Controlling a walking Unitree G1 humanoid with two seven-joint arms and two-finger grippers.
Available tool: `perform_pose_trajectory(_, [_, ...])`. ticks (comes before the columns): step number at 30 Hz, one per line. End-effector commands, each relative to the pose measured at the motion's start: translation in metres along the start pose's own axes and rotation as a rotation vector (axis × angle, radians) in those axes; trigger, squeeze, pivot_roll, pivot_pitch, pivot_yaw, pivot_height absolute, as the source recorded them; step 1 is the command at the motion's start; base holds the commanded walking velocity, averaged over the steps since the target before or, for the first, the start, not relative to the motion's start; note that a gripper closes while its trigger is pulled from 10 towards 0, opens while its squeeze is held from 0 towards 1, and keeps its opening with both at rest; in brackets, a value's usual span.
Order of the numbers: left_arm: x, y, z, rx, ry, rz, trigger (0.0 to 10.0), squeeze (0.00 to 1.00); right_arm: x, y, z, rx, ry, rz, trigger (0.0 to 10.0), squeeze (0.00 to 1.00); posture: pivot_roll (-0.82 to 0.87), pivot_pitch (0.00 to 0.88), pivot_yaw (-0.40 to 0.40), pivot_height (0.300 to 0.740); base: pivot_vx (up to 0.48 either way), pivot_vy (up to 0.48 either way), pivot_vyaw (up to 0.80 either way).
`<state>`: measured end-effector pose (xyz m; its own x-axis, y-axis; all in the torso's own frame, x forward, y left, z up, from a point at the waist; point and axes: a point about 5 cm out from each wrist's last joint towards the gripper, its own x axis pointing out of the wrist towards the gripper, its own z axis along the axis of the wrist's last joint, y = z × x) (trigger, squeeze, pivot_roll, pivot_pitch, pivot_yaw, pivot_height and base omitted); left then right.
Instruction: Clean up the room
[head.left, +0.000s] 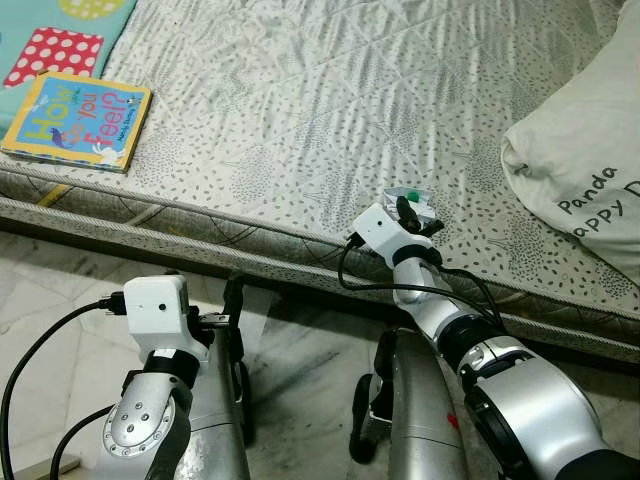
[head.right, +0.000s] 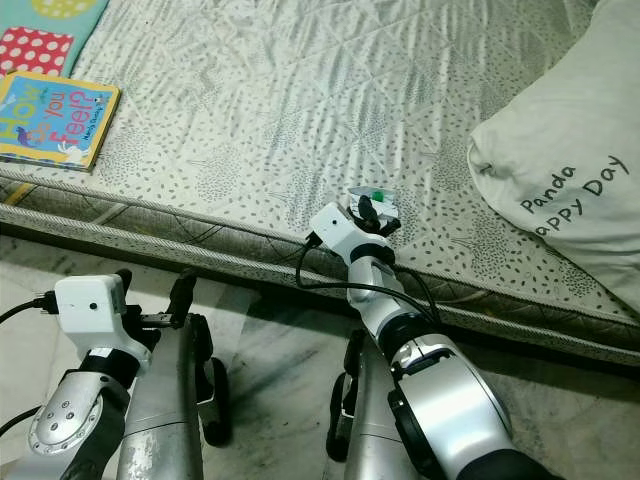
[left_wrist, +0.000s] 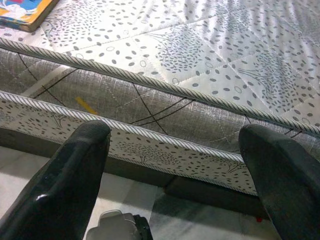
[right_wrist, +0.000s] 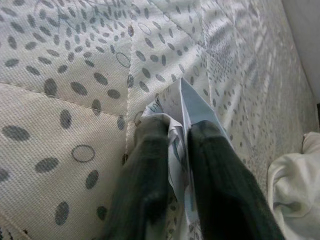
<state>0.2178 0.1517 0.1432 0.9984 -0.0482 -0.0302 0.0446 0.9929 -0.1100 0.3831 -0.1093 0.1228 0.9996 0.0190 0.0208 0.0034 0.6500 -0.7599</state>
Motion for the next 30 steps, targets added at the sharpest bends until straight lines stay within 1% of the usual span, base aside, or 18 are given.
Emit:
perform_pose_trajectory(1, [-0.003, 0.001, -0.004, 0.004, 0.025, 0.012, 10.0, 0.0, -0.006, 0.007, -0.013, 0.021, 0.049, 0.031, 0.0, 0.0, 0.22, 0.427, -0.068, 0.581, 0.0, 0.0, 0.0])
perform_pose_trajectory(7, [0.002, 0.0, -0.003, 0.004, 0.016, 0.003, 10.0, 0.0, -0.007, 0.004, -0.02, 0.075, 0.073, 0.031, 0.0, 0.0, 0.21, 0.414, -0.066, 0.581, 0.0, 0.0, 0.0])
perform_pose_trajectory(11, [0.006, 0.0, -0.003, 0.006, 0.012, -0.002, 10.0, 0.0, -0.006, 0.002, -0.022, 0.147, 0.093, 0.039, 0.0, 0.0, 0.21, 0.396, -0.06, 0.581, 0.0, 0.0, 0.0])
perform_pose_trajectory(12, [0.008, 0.0, -0.003, 0.007, 0.008, -0.005, 10.0, 0.0, -0.006, 0.0, -0.023, 0.188, 0.105, 0.038, 0.0, 0.0, 0.2, 0.381, -0.056, 0.581, 0.0, 0.0, 0.0])
perform_pose_trajectory(13, [0.011, 0.0, -0.002, 0.009, 0.0, -0.012, 10.0, 0.0, -0.004, -0.003, -0.023, 0.27, 0.116, 0.04, 0.0, 0.0, 0.19, 0.37, -0.056, 0.581, 0.0, 0.0, 0.0])
perform_pose_trajectory(14, [0.013, 0.0, -0.002, 0.01, -0.003, -0.014, 10.0, 0.0, -0.004, -0.005, -0.024, 0.288, 0.116, 0.036, 0.0, 0.0, 0.18, 0.36, -0.055, 0.581, 0.0, 0.0, 0.0])
perform_pose_trajectory(15, [0.016, -0.001, -0.001, 0.008, -0.013, -0.018, 10.0, 0.0, -0.003, -0.008, -0.024, 0.342, 0.114, 0.034, 0.0, 0.0, 0.17, 0.348, -0.054, 0.581, 0.0, 0.0, 0.0])
perform_pose_trajectory(16, [0.018, -0.001, -0.001, 0.007, -0.016, -0.019, 10.0, 0.0, -0.003, -0.008, -0.024, 0.366, 0.113, 0.037, 0.0, 0.0, 0.17, 0.344, -0.054, 0.581, 0.0, 0.0, 0.0])
perform_pose_trajectory(20, [0.029, -0.004, 0.003, 0.007, -0.052, -0.024, 10.0, 0.0, -0.001, -0.019, -0.026, 0.464, 0.087, 0.016, 0.0, 0.0, 0.14, 0.309, -0.052, 0.581, 0.0, 0.0, 0.0])
perform_pose_trajectory(22, [0.031, -0.004, 0.005, 0.009, -0.062, -0.024, 10.0, 0.0, 0.0, -0.023, -0.025, 0.522, 0.072, 0.003, 0.0, 0.0, 0.14, 0.303, -0.053, 0.581, 0.0, 0.0, 0.0])
perform_pose_trajectory(23, [0.033, -0.003, 0.006, 0.013, -0.072, -0.021, 10.0, 0.0, 0.0, -0.027, -0.025, 0.54, 0.056, -0.006, 0.0, 0.0, 0.13, 0.28, -0.049, 0.581, 0.0, 0.0, 0.0])
perform_pose_trajectory(26, [0.038, 0.002, 0.007, 0.023, -0.093, -0.004, 10.0, 0.0, 0.001, -0.041, -0.023, 0.64, -0.009, -0.051, 0.0, 0.0, 0.1, 0.248, -0.044, 0.581, 0.0, 0.0, 0.0])
perform_pose_trajectory(27, [0.038, 0.003, 0.006, 0.026, -0.096, -0.001, 10.0, 0.0, -0.001, -0.044, -0.025, 0.702, -0.019, -0.069, 0.0, 0.0, 0.09, 0.236, -0.041, 0.581, 0.0, 0.0, 0.0])
perform_pose_trajectory(28, [0.038, 0.004, 0.006, 0.028, -0.096, 0.001, 10.0, 0.0, -0.002, -0.046, -0.026, 0.742, -0.022, -0.079, 0.0, 0.0, 0.09, 0.232, -0.04, 0.581, 0.0, 0.0, 0.0])
perform_pose_trajectory(29, [0.038, 0.004, 0.006, 0.028, -0.096, 0.001, 10.0, 0.0, -0.002, -0.046, -0.026, 0.742, -0.022, -0.079, 0.0, 0.0, 0.09, 0.232, -0.04, 0.581, 0.0, 0.0, 0.0])
perform_pose_trajectory(30, [0.038, 0.006, 0.004, 0.032, -0.096, 0.005, 10.0, 0.0, -0.004, -0.047, -0.027, 0.788, -0.034, -0.078, 0.0, 0.0, 0.08, 0.22, -0.037, 0.581, 0.0, 0.0, 0.0])
